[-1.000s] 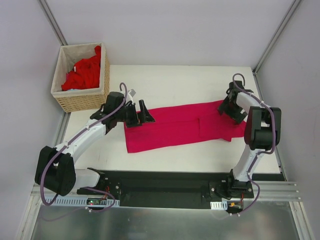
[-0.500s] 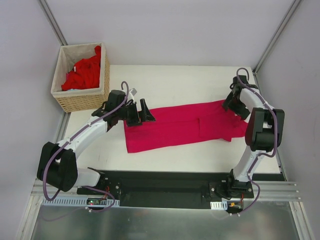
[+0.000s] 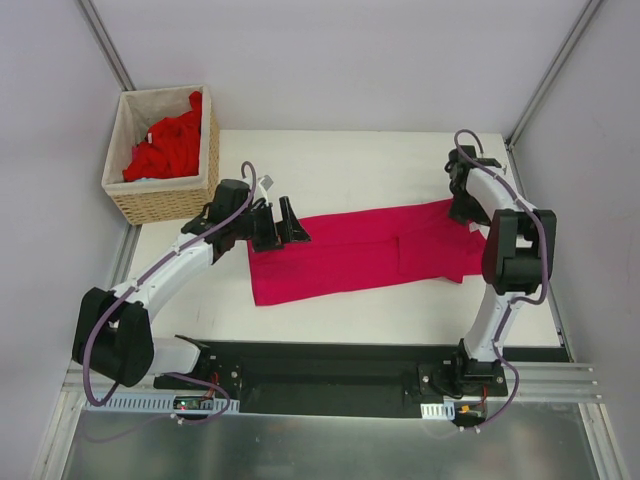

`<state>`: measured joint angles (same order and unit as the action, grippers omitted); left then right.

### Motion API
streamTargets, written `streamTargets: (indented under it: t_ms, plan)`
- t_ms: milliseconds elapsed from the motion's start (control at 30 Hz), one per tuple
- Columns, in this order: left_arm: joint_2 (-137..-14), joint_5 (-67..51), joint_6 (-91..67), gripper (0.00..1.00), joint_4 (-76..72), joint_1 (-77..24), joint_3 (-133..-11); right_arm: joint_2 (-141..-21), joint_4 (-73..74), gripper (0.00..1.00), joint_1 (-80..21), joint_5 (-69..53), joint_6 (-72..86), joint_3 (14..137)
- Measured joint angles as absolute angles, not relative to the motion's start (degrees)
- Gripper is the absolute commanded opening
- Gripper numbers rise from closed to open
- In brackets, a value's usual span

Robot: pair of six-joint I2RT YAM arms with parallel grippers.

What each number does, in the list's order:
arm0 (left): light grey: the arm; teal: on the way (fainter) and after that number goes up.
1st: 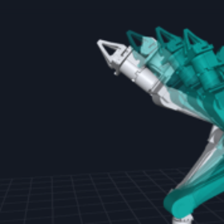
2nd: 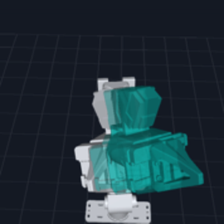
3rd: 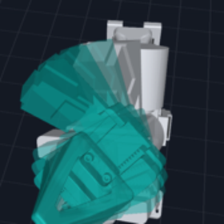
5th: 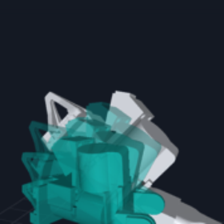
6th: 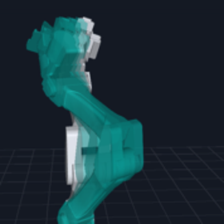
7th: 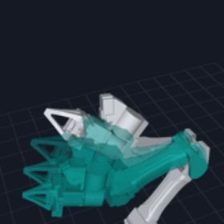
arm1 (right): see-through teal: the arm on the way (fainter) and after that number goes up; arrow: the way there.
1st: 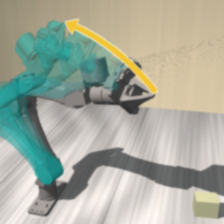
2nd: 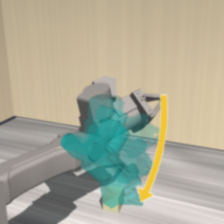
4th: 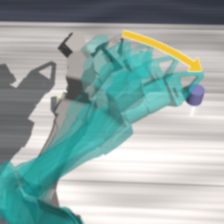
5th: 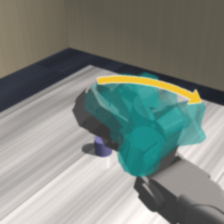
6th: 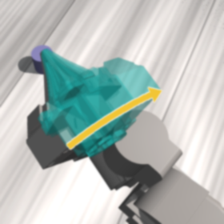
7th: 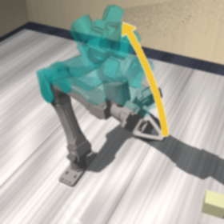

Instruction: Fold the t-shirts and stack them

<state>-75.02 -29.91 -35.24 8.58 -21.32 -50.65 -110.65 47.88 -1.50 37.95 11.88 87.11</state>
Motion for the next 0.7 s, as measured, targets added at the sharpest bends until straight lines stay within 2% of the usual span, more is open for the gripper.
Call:
streamTargets:
  t_ms: [433, 700]
  plan:
    - [-74.67, -29.54, -35.14, 0.99, 8.97, -21.32, -50.65, -120.49, 50.46, 0.98, -2.63, 41.21, 11.18, 89.71]
    - [-74.67, -29.50, -35.09, 0.99, 9.41, -21.28, -50.65, -129.49, 56.23, 0.99, -2.72, 44.42, 8.86, 103.39]
